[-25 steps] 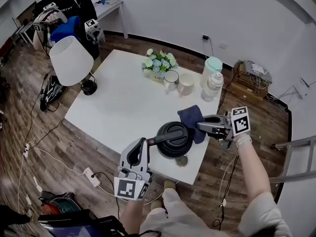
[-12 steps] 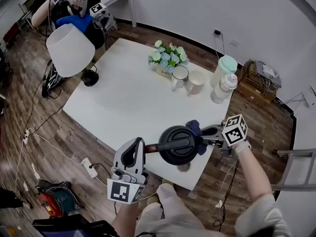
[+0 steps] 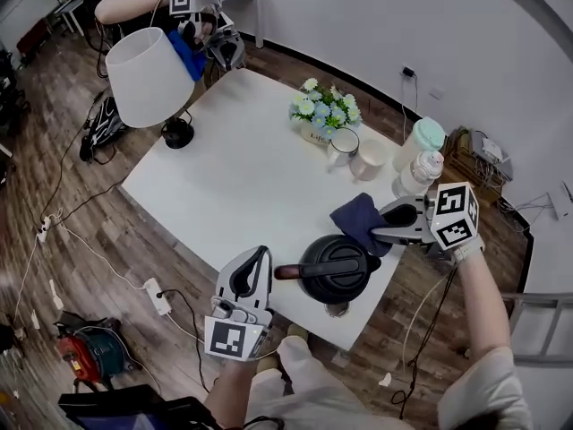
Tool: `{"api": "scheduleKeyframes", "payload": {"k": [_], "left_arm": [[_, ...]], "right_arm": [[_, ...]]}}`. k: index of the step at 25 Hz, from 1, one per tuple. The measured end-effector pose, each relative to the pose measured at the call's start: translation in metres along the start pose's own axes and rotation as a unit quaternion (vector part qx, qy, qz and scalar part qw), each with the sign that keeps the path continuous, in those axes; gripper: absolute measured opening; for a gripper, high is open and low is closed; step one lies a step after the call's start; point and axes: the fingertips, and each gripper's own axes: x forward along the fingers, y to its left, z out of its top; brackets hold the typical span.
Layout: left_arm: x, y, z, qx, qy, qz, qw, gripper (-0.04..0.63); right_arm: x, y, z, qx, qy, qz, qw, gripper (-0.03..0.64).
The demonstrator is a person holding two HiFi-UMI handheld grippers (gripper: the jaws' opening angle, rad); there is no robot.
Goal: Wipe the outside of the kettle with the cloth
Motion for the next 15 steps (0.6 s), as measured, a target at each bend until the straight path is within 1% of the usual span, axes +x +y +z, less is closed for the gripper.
{"api": "scheduleKeyframes", "payload": {"k": [2, 3, 4, 5, 7, 9, 10, 12, 13, 15], "left_arm": [[0.0, -0.001, -0.002, -0.013, 0.004, 0.006, 0.9999, 0.008], [0.0, -0.001, -0.002, -0.017, 0.005, 0.007, 0.9998, 0.007], [0.001, -0.002, -0.002, -0.02, 0.006, 0.008, 0.9998, 0.008], [0.001, -0.002, -0.002, -0.023, 0.005, 0.009, 0.9997, 0.008], [0.002, -0.001, -0.001, -0.027, 0.001, 0.014, 0.9995, 0.008], [0.004, 0.001, -0.002, -0.029, 0.001, 0.017, 0.9994, 0.008], [0.004, 0.001, -0.003, -0.028, 0.0, 0.018, 0.9994, 0.008], [0.005, 0.003, -0.004, -0.027, -0.001, 0.023, 0.9994, 0.007], [0.004, 0.005, -0.005, -0.029, -0.001, 0.028, 0.9992, 0.008], [0.001, 0.009, -0.008, -0.036, -0.001, 0.041, 0.9985, 0.008]], "right_arm": [[-0.007, 0.021, 0.039, -0.07, 0.018, 0.043, 0.997, 0.055], [-0.008, 0.03, 0.055, -0.097, 0.026, 0.07, 0.993, 0.055], [-0.008, 0.037, 0.068, -0.113, 0.033, 0.099, 0.988, 0.055], [-0.005, 0.039, 0.078, -0.116, 0.04, 0.128, 0.984, 0.055], [0.009, 0.036, 0.085, -0.103, 0.065, 0.175, 0.977, 0.055], [0.031, 0.026, 0.074, -0.09, 0.117, 0.208, 0.967, 0.055], [0.043, 0.021, 0.065, -0.084, 0.148, 0.219, 0.961, 0.055], [0.067, 0.011, 0.047, -0.075, 0.203, 0.227, 0.95, 0.055], [0.078, 0.006, 0.041, -0.071, 0.221, 0.228, 0.946, 0.055], [0.095, 0.0, 0.033, -0.063, 0.242, 0.238, 0.939, 0.055]]}}
